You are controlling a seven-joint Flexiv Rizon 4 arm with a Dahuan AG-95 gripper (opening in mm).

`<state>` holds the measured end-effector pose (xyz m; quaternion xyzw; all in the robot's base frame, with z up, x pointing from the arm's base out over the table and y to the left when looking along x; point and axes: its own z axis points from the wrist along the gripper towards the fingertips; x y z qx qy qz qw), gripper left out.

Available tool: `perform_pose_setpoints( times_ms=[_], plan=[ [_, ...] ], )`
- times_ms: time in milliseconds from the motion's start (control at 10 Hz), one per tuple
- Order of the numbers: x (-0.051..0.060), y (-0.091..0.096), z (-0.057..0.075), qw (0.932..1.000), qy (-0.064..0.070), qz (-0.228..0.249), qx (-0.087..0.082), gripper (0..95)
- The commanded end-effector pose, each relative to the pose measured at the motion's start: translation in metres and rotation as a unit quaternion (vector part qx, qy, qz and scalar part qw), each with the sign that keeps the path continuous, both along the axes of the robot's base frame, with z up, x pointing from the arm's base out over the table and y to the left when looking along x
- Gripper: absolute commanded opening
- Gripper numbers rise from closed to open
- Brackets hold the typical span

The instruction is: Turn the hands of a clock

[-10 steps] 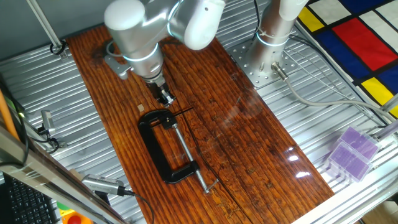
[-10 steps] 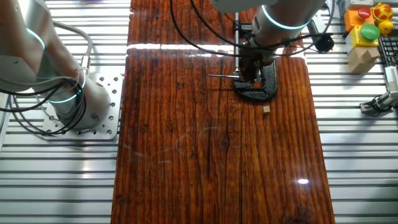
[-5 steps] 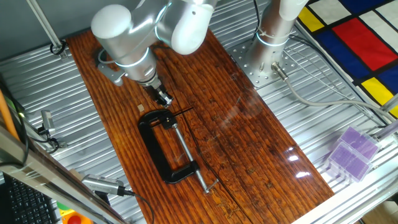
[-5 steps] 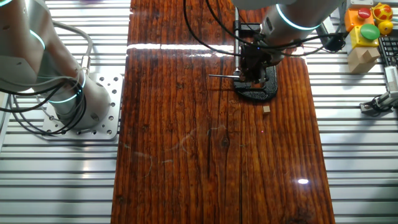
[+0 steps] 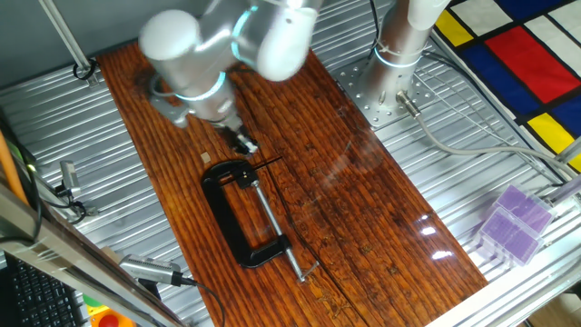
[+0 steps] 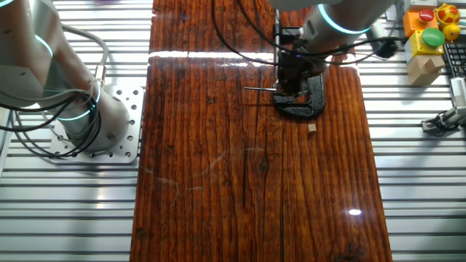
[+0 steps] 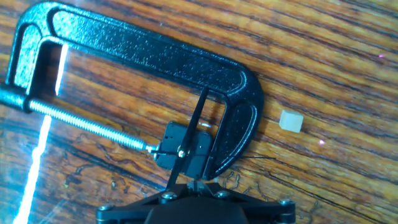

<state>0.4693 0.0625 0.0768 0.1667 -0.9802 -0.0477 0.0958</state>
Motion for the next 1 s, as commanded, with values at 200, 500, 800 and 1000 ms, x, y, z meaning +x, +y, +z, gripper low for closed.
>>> perform_pose_setpoints(
  times_ms=[200,500,800,1000],
  plan=[
    [-0.029,0.005,-0.014,1.0000,-0.005,0.002,-0.001,0.0],
    [-0.040,0.006,-0.025,0.9999,-0.009,0.008,-0.002,0.0],
    [-0.045,0.005,-0.034,0.9998,-0.015,0.014,-0.001,0.0],
    [-0.049,0.006,-0.040,0.9997,-0.019,0.016,0.001,0.0]
  ],
)
